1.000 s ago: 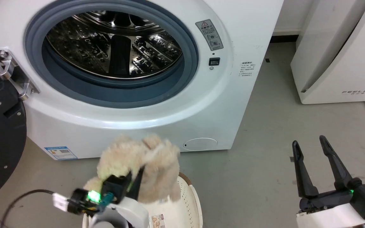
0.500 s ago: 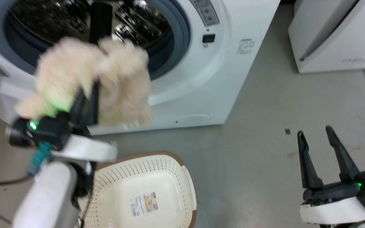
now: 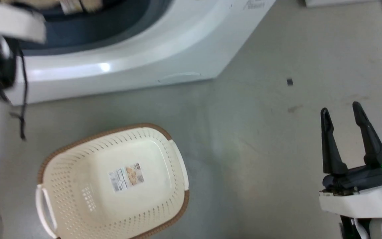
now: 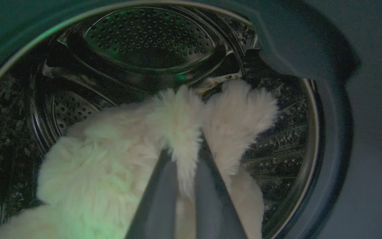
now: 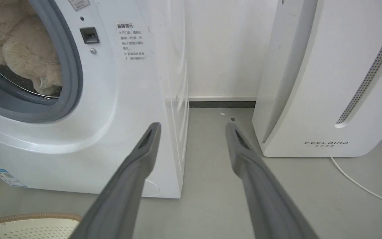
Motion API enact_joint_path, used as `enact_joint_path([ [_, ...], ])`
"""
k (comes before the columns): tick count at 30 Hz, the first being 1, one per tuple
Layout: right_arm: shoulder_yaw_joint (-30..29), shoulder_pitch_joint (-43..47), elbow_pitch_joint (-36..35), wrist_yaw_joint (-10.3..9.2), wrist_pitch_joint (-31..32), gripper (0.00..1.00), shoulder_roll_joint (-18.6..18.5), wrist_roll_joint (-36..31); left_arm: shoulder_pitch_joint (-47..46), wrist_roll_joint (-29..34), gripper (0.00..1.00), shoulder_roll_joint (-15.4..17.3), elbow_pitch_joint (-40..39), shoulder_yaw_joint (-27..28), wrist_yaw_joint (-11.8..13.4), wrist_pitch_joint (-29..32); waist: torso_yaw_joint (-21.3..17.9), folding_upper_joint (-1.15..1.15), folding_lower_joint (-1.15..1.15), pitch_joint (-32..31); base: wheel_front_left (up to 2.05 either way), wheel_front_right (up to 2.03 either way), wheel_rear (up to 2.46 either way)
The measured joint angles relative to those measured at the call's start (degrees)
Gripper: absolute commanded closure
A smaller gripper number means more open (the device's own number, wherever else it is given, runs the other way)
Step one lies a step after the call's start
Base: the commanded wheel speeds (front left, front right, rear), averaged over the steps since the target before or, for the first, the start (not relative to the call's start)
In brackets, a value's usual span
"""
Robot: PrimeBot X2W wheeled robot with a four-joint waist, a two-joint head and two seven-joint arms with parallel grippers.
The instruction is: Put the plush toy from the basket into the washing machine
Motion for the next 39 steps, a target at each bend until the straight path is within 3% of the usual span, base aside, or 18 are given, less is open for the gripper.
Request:
enact_joint_path([
  [11, 1.2, -2.6, -1.7, 0.0, 0.0, 0.0, 0.0, 1.3, -21.8, 5.0, 1.0, 2.0, 18.3, -3.5, -3.7, 0.3, -3.0, 0.0, 0.0, 10.3, 0.0, 0.0, 0.0],
  [18, 1.0, -3.5, -2.3, 0.0, 0.0, 0.0, 0.0, 1.4, -23.3, 5.7, 1.0, 1.2, 29.8, -8.3, -7.2, 1.2, -3.2, 0.0, 0.0, 12.9, 0.0, 0.0, 0.0],
  [27, 0.3, -4.2, -2.3, 0.0, 0.0, 0.0, 0.0, 0.8, -23.4, 3.4, 1.0, -1.8, 38.1, -12.7, -8.2, 0.1, -1.2, 0.0, 0.0, 12.0, 0.0, 0.0, 0.0],
  [28, 0.3, -4.2, -2.2, 0.0, 0.0, 0.0, 0.0, 0.7, -23.4, 3.4, 0.6, -2.0, 38.7, -13.3, -8.2, -0.4, -1.0, 0.0, 0.0, 11.6, 0.0, 0.0, 0.0],
  [29, 0.2, -4.3, -2.1, 0.0, 0.0, 0.0, 0.0, 0.7, -23.3, 3.4, 0.0, -2.3, 39.3, -13.6, -8.2, -0.7, -0.9, 0.0, 0.0, 11.2, 0.0, 0.0, 0.0],
  [37, 0.0, -4.4, -0.3, 0.0, 0.0, 0.0, 0.0, 0.1, -16.7, 2.4, 0.0, -5.0, 41.4, -14.1, -7.4, -3.2, 0.4, 0.0, 0.0, 4.8, 0.0, 0.0, 0.0],
  [38, -0.1, -4.4, 0.0, 0.0, 0.0, 0.0, 0.0, -0.1, -15.2, 2.0, 0.0, -5.5, 40.8, -13.8, -6.9, -3.4, 0.7, 0.0, -0.01, 3.7, 0.0, 0.0, 0.0],
  [39, -0.2, -4.0, 0.6, 0.0, 0.0, 0.0, 0.0, -0.9, -10.0, 1.2, 0.0, -6.6, 35.1, -12.4, -5.6, -3.4, 1.5, 0.0, -0.01, 0.1, 0.0, 0.0, 0.0],
])
